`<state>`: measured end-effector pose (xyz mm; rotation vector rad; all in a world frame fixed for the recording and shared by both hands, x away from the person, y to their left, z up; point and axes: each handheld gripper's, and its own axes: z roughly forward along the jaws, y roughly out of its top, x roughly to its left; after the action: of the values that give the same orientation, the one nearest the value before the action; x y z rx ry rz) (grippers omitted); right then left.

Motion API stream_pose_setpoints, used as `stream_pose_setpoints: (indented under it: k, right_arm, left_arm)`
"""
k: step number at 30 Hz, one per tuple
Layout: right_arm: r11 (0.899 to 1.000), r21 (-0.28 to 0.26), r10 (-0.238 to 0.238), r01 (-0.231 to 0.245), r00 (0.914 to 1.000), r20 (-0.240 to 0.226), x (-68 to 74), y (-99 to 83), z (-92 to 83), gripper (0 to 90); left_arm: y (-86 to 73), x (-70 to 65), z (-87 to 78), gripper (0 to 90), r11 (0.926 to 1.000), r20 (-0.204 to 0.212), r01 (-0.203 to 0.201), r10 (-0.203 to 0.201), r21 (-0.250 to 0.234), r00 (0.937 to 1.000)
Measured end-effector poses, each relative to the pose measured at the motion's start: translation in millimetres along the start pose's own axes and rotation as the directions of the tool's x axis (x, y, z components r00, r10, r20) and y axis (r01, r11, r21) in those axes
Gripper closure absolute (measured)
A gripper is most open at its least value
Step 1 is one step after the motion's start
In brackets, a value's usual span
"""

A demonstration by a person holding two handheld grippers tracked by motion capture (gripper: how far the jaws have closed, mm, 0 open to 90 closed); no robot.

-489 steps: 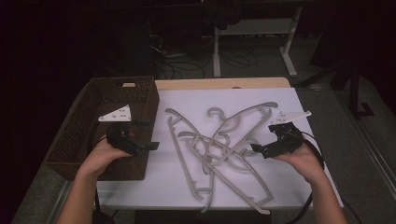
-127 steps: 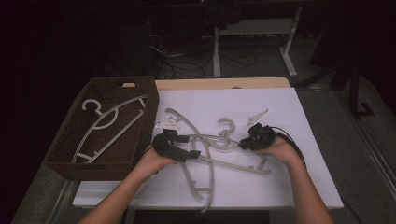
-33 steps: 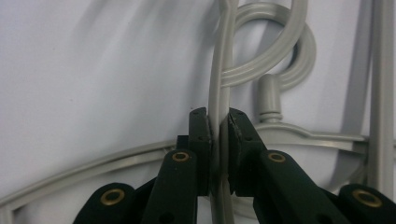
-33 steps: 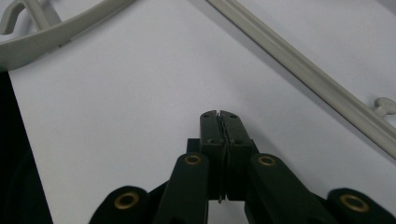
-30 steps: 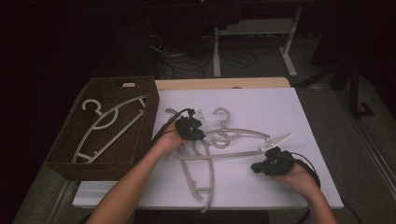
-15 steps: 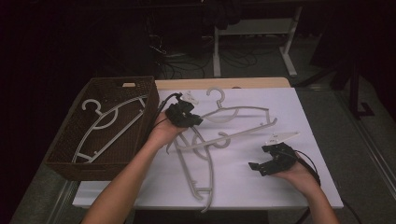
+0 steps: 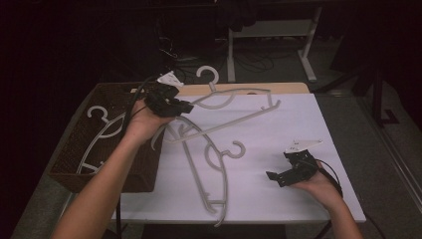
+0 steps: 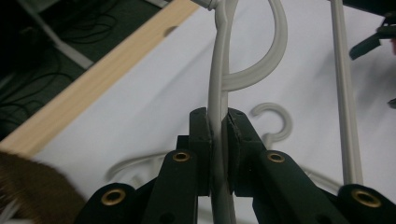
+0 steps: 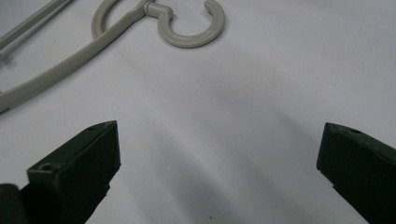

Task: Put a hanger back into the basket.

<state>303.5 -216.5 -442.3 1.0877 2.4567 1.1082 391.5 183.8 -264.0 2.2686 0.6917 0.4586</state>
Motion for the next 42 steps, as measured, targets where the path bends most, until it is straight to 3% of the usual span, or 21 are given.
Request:
stream_pose_setpoints:
  k: [4, 9, 18, 26, 35, 40, 42]
  right_arm:
    - [1.0, 0.005, -0.009, 0.009, 1.0, 0.001, 0.8, 0.2, 1.8, 0.0]
    - [1.0, 0.015, -0.016, 0.016, 0.9999, 0.006, 2.7, 0.6, 3.3, 0.0]
    - [1.0, 0.019, -0.008, 0.008, 0.9999, 0.01, 1.2, -0.7, 4.1, 0.0]
    - [1.0, 0.027, -0.007, 0.007, 0.9999, 0.013, 0.9, -1.5, 5.2, 0.0]
    - [0.999, 0.033, -0.003, 0.002, 0.9998, 0.02, 0.7, -2.0, 6.0, 0.0]
    - [0.999, 0.038, 0.002, -0.003, 0.9998, 0.021, 1.4, -2.0, 7.5, 0.0]
    - [0.999, 0.04, 0.0, -0.001, 0.9998, 0.021, 1.3, -2.0, 7.9, 0.0]
  left_arm:
    - [-15.0, 19.0, -21.2, 82.2, 0.9995, -0.039, 0.03, -0.03, -0.007, 0.9988]
    - [-39.5, 43.6, -46.8, 82.2, 0.9966, -0.091, 0.08, -0.081, -0.023, 0.9925]
    - [-89.4, 83.4, -87.5, 82.2, 0.9824, -0.186, 0.183, -0.187, -0.038, 0.9647]
    - [-132.1, 110.5, -111.8, 82.2, 0.9603, -0.235, 0.273, -0.279, -0.056, 0.9312]
    - [-178.1, 137.5, -139.2, 82.2, 0.9312, -0.319, 0.358, -0.36, -0.067, 0.8767]
    - [-198.3, 146.0, -129.5, 82.2, 0.9184, -0.341, 0.394, -0.382, -0.038, 0.8586]
    - [-203.2, 148.6, -122.7, 82.2, 0.9165, -0.342, 0.4, -0.381, -0.017, 0.8588]
